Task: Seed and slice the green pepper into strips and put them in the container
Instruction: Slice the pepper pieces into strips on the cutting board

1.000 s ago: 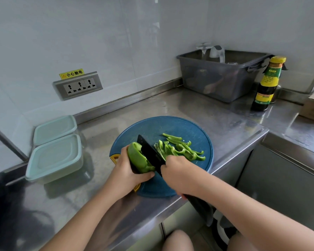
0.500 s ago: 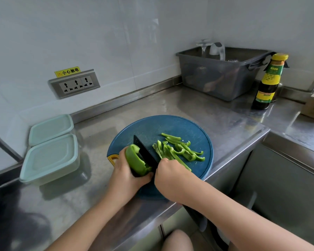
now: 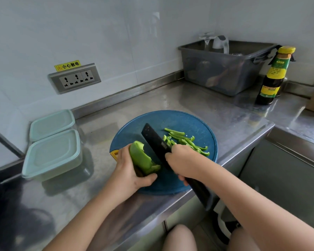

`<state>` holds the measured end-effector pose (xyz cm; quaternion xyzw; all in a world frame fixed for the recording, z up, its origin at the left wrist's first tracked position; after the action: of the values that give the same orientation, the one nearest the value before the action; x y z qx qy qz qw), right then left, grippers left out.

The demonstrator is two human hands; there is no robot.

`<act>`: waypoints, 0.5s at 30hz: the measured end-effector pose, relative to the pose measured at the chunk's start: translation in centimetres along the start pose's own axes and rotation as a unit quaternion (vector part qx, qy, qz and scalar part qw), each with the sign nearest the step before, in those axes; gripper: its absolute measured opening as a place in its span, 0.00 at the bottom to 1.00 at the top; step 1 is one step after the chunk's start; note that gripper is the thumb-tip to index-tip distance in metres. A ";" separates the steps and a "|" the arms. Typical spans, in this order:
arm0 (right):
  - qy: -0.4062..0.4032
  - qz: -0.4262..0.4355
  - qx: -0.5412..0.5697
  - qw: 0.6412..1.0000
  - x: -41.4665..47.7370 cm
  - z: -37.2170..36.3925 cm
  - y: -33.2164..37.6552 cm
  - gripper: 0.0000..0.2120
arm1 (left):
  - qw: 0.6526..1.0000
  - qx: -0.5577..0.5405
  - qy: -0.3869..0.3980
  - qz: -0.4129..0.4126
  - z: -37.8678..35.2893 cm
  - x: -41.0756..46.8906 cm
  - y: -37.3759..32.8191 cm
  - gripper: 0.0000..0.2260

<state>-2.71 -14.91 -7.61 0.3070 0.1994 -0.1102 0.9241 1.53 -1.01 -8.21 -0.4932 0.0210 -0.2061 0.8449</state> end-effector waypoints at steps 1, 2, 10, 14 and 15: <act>0.005 -0.006 0.011 1.000 -0.1 0.0 -1.0 0.11 | 1.000 0.000 0.018 -0.003 -0.1 0.1 0.0 0.38; 0.003 -0.021 0.033 0.999 -0.6 0.4 -1.8 0.09 | 0.999 -0.007 0.033 0.001 -0.1 0.1 0.1 0.37; -0.046 0.027 0.032 0.998 -4.1 1.5 -0.8 0.14 | 0.999 0.010 0.017 -0.031 0.7 0.2 -1.4 0.37; -0.012 0.010 0.088 0.996 -4.2 0.3 -0.3 0.10 | 0.999 0.010 0.010 -0.046 0.6 0.0 -2.0 0.37; -0.014 0.000 0.091 0.996 -4.0 0.2 -0.4 0.09 | 0.999 0.012 0.010 -0.051 0.6 0.0 -2.0 0.36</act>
<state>-6.32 -15.02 -5.89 0.3886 0.1757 -0.1318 0.8948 0.98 -1.38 -6.19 -0.4811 0.0017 -0.2536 0.8392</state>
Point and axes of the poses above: each hand's wrist, its own x-axis towards the middle knuckle, its own z-axis out of the back of the hand, y = z × x, the point moved 10 cm from there along x, towards the middle knuckle, and after that the axes turned 7 degrees about -x, right-handed, at the moved point
